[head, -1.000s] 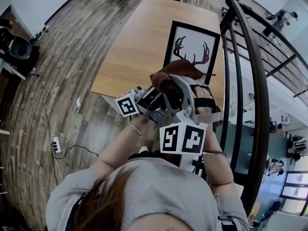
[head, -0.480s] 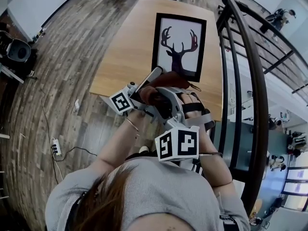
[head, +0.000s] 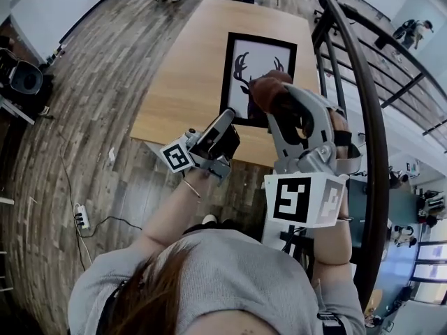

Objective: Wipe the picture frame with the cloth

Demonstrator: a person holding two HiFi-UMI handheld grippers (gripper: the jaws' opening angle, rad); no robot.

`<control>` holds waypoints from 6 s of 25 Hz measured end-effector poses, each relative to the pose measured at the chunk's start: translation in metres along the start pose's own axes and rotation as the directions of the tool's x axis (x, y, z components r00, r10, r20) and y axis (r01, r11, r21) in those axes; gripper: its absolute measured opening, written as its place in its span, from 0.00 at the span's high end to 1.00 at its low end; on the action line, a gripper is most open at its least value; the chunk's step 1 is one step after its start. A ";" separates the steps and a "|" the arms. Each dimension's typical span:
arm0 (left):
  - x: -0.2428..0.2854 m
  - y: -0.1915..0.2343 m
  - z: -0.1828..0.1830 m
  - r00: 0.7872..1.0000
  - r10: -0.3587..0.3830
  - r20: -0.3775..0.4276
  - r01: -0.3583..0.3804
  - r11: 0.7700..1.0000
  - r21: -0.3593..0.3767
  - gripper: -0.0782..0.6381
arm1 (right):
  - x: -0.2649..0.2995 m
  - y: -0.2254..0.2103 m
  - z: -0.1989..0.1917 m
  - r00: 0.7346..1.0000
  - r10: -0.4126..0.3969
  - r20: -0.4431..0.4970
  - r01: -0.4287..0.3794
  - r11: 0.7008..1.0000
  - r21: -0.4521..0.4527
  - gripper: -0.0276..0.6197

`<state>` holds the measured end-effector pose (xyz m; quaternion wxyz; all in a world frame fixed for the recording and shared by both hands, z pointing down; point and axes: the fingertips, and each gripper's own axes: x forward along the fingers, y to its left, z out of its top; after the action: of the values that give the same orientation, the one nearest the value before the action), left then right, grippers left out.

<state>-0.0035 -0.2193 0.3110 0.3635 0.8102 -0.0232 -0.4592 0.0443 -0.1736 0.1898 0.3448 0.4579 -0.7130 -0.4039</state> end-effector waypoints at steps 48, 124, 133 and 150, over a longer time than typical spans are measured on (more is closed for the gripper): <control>0.008 -0.022 -0.025 0.998 -0.042 -0.049 0.042 0.999 -0.005 0.79 | 0.050 0.024 -0.054 0.983 0.023 -0.182 -0.034 0.998 -0.058 0.75; 0.005 -0.023 -0.029 0.998 -0.053 0.042 0.055 0.996 -0.063 0.79 | 0.061 -0.070 -0.100 0.967 -0.165 -0.195 0.133 0.977 -0.167 0.75; 0.008 -0.028 -0.025 0.998 -0.064 0.027 0.065 0.997 -0.046 0.79 | 0.057 -0.057 -0.097 0.977 -0.115 -0.180 0.090 0.986 -0.137 0.75; 0.002 -0.021 -0.021 0.999 -0.039 0.034 0.040 0.998 -0.038 0.79 | 0.044 -0.013 -0.098 0.982 -0.011 -0.187 -0.013 0.992 -0.125 0.75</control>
<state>0.0075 -0.1931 0.3031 0.3694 0.7958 -0.0043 -0.4799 0.1179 -0.2436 0.2266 0.4387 0.4712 -0.6507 -0.4027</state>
